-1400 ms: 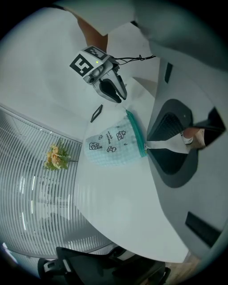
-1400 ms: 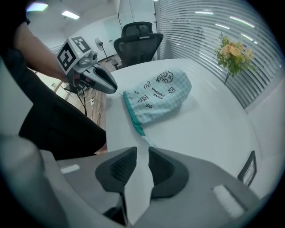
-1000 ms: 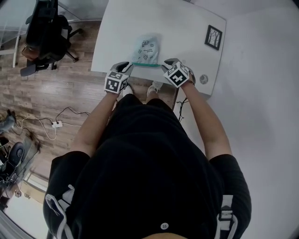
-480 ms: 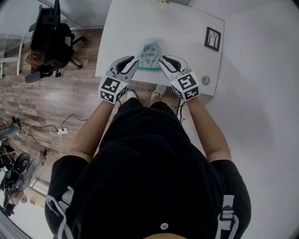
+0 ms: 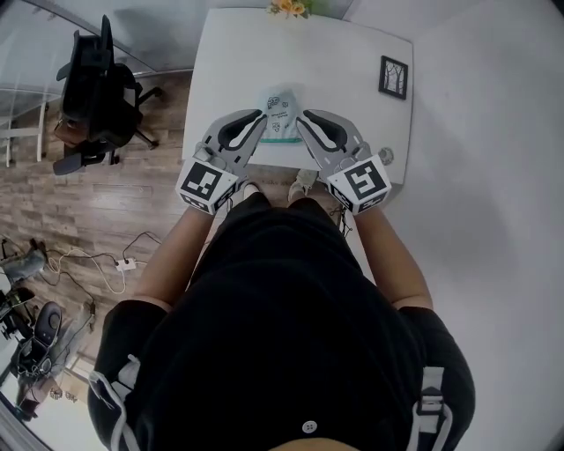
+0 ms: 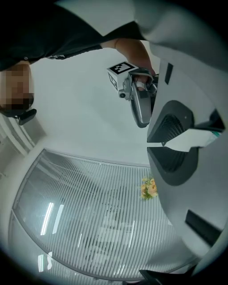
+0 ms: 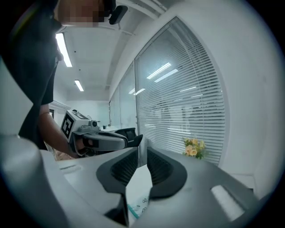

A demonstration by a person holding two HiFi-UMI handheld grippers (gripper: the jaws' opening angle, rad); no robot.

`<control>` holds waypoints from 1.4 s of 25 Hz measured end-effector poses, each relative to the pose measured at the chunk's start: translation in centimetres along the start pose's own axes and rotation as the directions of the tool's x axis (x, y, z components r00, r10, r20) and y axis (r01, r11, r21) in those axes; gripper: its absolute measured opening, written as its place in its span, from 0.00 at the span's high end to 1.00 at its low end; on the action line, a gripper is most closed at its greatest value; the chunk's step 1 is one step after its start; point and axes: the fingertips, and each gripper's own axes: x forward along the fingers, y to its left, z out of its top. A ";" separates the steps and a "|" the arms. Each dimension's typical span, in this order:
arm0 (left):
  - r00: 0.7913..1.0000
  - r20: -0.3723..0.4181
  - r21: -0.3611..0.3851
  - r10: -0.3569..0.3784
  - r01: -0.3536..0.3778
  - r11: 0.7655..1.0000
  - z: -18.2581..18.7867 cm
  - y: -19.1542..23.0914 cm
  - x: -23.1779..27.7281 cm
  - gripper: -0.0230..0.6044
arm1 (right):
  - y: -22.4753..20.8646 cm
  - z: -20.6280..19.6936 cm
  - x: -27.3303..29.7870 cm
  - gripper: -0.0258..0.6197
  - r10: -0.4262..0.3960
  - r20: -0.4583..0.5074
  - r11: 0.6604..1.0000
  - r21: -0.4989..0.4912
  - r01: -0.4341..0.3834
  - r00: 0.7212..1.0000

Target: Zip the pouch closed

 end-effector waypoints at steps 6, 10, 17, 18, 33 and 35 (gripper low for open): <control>0.998 0.055 0.010 -0.025 0.025 1.000 2.7 -0.8 0.5 0.95 | -0.6 2.6 -0.7 0.87 -0.026 0.077 1.000 0.001 0.026 0.997; 0.998 0.051 0.030 -0.033 0.031 0.999 3.3 -1.2 0.6 0.95 | -0.7 3.5 -1.2 0.92 -0.025 0.096 0.999 -0.040 0.029 0.995; 0.998 0.060 0.033 -0.021 0.019 0.999 4.0 -1.2 0.8 0.95 | -1.1 4.0 -1.6 0.94 -0.036 0.105 0.998 -0.038 0.040 0.994; 0.998 0.061 0.031 -0.022 0.020 0.999 4.0 -1.2 0.8 0.95 | -1.2 3.9 -1.6 0.94 -0.037 0.103 0.998 -0.039 0.041 0.994; 0.998 0.051 0.060 -0.029 0.026 0.998 3.8 -1.5 1.0 0.95 | -0.9 3.8 -1.8 0.94 -0.038 0.101 0.998 -0.046 0.043 0.994; 0.998 0.048 0.063 -0.027 0.024 0.998 3.8 -1.4 1.0 0.95 | -0.8 3.9 -1.8 0.94 -0.035 0.108 0.998 -0.044 0.040 0.994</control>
